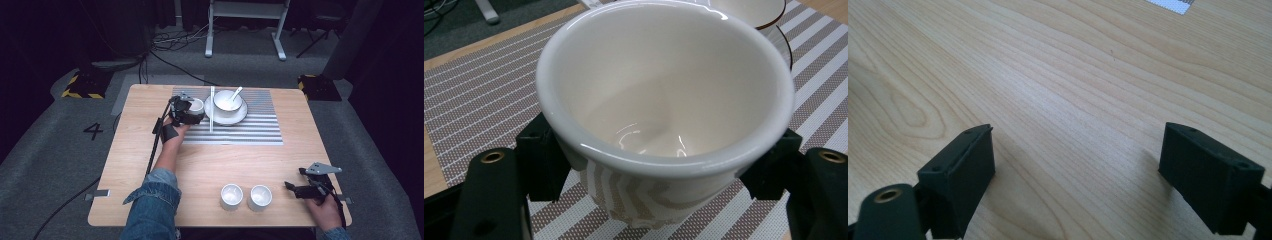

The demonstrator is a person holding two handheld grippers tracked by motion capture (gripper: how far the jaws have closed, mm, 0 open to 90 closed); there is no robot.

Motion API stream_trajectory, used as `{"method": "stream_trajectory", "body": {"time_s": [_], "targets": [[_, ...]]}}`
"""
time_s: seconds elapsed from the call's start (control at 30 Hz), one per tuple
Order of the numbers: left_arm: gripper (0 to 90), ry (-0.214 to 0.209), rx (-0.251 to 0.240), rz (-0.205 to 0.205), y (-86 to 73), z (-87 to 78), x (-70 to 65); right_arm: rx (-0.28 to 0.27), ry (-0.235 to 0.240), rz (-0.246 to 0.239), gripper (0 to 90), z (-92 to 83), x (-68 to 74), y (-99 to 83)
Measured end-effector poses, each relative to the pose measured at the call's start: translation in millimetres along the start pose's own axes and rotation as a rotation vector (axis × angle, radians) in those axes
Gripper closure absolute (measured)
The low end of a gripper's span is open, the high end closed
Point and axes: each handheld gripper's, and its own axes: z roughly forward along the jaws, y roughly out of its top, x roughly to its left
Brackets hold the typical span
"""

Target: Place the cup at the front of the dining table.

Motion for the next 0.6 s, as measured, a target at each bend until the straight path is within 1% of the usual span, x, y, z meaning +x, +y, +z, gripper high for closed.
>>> {"method": "stream_trajectory", "body": {"time_s": [0.07, 0.17, 0.23, 0.27, 0.3, 0.43, 0.53, 0.6], "targets": [[27.0, 0.005, 0.017, 0.002, -1.2, 2.1, 0.3, 0.0, 0.0, 0.0, 14.6, 0.0, 0.0, 0.0], [26.9, -0.001, 0.03, -0.023, -4.9, 5.8, 1.7, 0.0, 0.0, 0.0, 14.6, 0.0, 0.0, 0.0], [26.9, 0.0, 0.045, -0.027, -6.8, 9.1, 2.0, 0.0, 0.001, 0.0, 14.6, 0.0, 0.0, 0.0], [26.9, 0.0, 0.054, -0.027, -7.5, 11.1, 2.0, 0.0, 0.0, 0.0, 14.6, 0.0, 0.0, 0.0], [26.9, -0.01, 0.063, -0.024, -8.2, 12.8, 2.6, 0.0, 0.0, 0.001, 14.6, 0.0, 0.1, 0.1], [26.9, -0.033, 0.084, -0.032, -11.5, 18.5, 2.0, -0.001, -0.003, 0.005, 14.6, 0.6, 0.2, 0.4], [26.9, -0.028, 0.098, -0.026, -12.5, 20.7, 1.8, -0.001, -0.003, 0.005, 14.6, 0.6, 0.2, 0.4], [26.9, -0.034, 0.106, -0.027, -13.5, 22.4, 1.6, -0.001, -0.003, 0.005, 14.6, 0.5, 0.2, 0.4]]}}
